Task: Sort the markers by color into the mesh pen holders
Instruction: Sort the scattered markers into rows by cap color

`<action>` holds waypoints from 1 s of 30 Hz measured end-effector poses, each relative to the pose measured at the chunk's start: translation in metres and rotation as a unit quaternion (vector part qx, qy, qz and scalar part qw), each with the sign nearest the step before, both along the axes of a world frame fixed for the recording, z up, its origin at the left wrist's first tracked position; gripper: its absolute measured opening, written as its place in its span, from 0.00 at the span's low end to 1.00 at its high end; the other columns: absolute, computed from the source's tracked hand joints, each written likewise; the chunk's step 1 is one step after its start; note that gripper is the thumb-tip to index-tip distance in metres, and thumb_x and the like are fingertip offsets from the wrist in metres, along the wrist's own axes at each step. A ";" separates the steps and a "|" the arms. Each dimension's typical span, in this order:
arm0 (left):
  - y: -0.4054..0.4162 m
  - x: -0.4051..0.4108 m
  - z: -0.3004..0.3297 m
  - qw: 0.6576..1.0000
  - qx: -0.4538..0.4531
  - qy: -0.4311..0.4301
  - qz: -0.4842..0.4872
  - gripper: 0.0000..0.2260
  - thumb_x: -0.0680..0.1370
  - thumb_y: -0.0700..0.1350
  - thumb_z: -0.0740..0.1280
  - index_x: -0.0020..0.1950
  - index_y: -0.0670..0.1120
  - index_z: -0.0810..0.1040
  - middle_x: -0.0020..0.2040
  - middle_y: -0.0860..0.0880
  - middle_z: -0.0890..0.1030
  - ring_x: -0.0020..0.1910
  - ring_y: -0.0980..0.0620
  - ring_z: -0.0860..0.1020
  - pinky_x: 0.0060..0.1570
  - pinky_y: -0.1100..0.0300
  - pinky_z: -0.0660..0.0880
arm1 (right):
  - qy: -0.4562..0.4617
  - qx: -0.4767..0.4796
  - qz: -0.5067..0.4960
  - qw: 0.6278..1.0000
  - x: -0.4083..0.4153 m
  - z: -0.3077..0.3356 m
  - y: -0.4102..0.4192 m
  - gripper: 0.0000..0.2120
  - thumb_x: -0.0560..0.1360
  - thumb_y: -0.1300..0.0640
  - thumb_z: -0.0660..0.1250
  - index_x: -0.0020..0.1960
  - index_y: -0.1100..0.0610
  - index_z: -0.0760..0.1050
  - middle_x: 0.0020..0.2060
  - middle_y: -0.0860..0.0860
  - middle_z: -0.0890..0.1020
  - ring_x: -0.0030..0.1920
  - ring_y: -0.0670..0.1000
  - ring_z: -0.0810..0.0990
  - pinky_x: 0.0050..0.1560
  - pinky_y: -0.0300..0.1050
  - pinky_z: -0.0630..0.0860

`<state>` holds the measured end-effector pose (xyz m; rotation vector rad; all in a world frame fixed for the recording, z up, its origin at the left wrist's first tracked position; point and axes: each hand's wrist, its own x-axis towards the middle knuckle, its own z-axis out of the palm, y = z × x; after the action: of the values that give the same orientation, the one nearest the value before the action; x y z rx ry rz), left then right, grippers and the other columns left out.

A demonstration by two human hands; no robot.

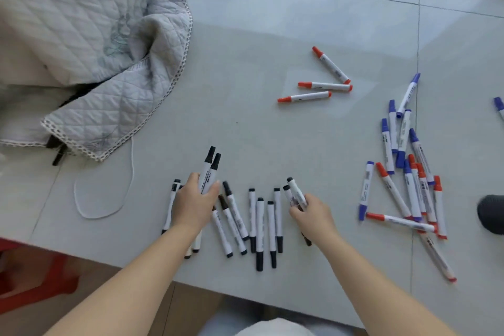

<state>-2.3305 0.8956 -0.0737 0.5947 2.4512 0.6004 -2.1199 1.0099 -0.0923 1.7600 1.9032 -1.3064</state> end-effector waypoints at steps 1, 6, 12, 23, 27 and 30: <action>-0.012 -0.005 0.000 1.000 -0.012 0.011 0.009 0.16 0.75 0.53 0.64 0.34 0.51 0.60 0.28 0.52 0.68 0.28 0.53 0.67 0.26 0.59 0.60 | 0.004 0.003 -0.029 1.000 -0.001 -0.002 -0.012 0.10 0.74 0.55 0.61 0.37 0.53 0.64 0.32 0.50 0.71 0.30 0.50 0.68 0.27 0.43 0.61; -0.061 -0.035 -0.012 0.996 -0.065 0.042 0.034 0.12 0.77 0.54 0.60 0.44 0.46 0.66 0.36 0.47 0.74 0.33 0.46 0.72 0.29 0.58 0.65 | 0.032 0.051 -0.163 0.985 -0.013 -0.004 -0.045 0.03 0.75 0.57 0.61 0.44 0.56 0.69 0.36 0.52 0.74 0.34 0.53 0.71 0.33 0.45 0.67; -0.085 -0.048 -0.034 0.993 -0.102 0.050 0.042 0.17 0.79 0.53 0.58 0.58 0.41 0.66 0.52 0.40 0.77 0.46 0.41 0.75 0.39 0.53 0.71 | 0.024 0.134 -0.163 0.977 -0.032 -0.012 -0.075 0.18 0.77 0.59 0.59 0.66 0.61 0.65 0.59 0.57 0.70 0.57 0.57 0.71 0.56 0.50 0.70; -0.097 -0.022 -0.045 0.987 -0.091 0.132 -0.025 0.28 0.78 0.56 0.58 0.73 0.41 0.60 0.65 0.40 0.66 0.60 0.41 0.66 0.56 0.47 0.66 | 0.008 0.230 -0.016 0.973 -0.049 -0.027 -0.121 0.31 0.78 0.52 0.60 0.74 0.62 0.52 0.74 0.57 0.57 0.70 0.58 0.57 0.72 0.50 0.55; -0.097 -0.017 -0.046 0.985 -0.088 0.138 -0.061 0.36 0.75 0.63 0.57 0.75 0.42 0.54 0.70 0.43 0.62 0.66 0.43 0.62 0.62 0.47 0.63 | -0.027 0.218 0.031 0.975 -0.059 -0.032 -0.133 0.36 0.78 0.42 0.53 0.76 0.59 0.42 0.76 0.54 0.44 0.75 0.52 0.44 0.74 0.45 0.43; -0.098 -0.014 -0.046 0.981 -0.098 0.141 -0.092 0.43 0.71 0.70 0.51 0.76 0.42 0.50 0.74 0.43 0.57 0.72 0.45 0.57 0.68 0.49 0.58 | -0.062 0.212 0.047 0.974 -0.070 -0.034 -0.144 0.40 0.76 0.38 0.51 0.74 0.58 0.35 0.75 0.54 0.38 0.75 0.52 0.39 0.72 0.43 0.37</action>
<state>-2.3449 0.7979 -0.1202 0.8634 2.6351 0.2061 -2.1900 0.8660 -0.1260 1.8551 2.2838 -0.7736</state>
